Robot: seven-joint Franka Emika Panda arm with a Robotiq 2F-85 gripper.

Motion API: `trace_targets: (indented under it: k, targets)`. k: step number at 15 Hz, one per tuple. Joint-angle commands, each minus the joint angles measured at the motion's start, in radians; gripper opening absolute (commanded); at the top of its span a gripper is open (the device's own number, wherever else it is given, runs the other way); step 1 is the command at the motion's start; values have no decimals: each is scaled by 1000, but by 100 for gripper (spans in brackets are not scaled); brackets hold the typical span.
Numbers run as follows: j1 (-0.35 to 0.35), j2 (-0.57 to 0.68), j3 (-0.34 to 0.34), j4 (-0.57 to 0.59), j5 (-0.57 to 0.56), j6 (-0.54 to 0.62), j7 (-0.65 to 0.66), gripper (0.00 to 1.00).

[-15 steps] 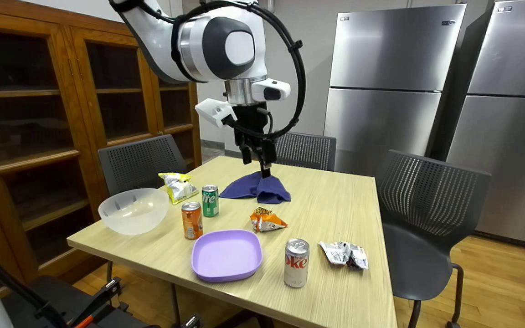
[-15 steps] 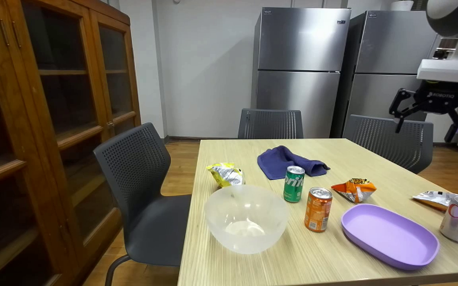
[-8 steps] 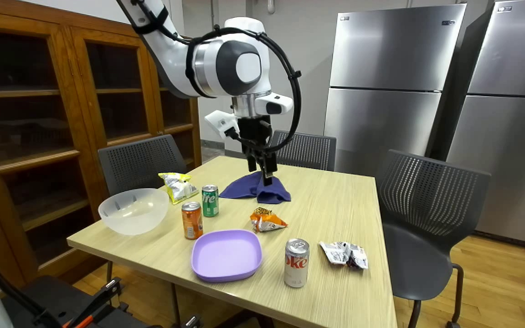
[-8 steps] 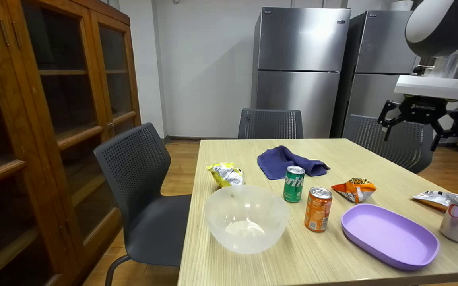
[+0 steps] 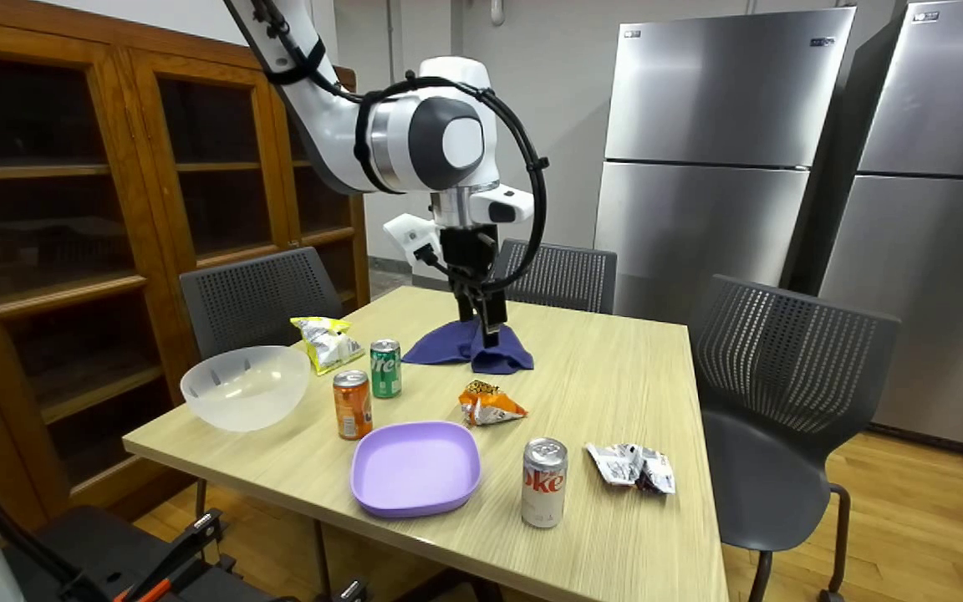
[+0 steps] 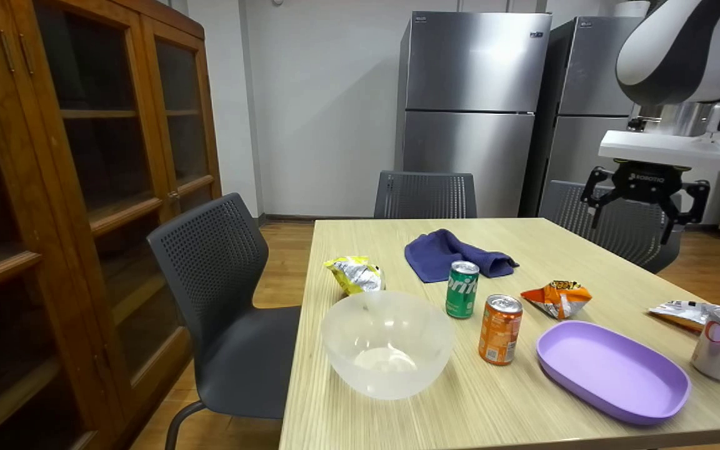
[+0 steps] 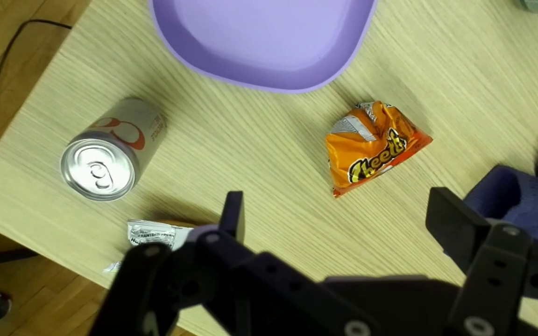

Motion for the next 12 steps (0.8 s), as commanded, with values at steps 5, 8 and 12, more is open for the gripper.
trace_targets:
  k: [5,8,12]
  targets:
    - [17,2,-18,4,-6,-5,20,100]
    - [32,34,-32,20,-33,15,127,100]
    - [64,93,-41,49,-52,42,238,100]
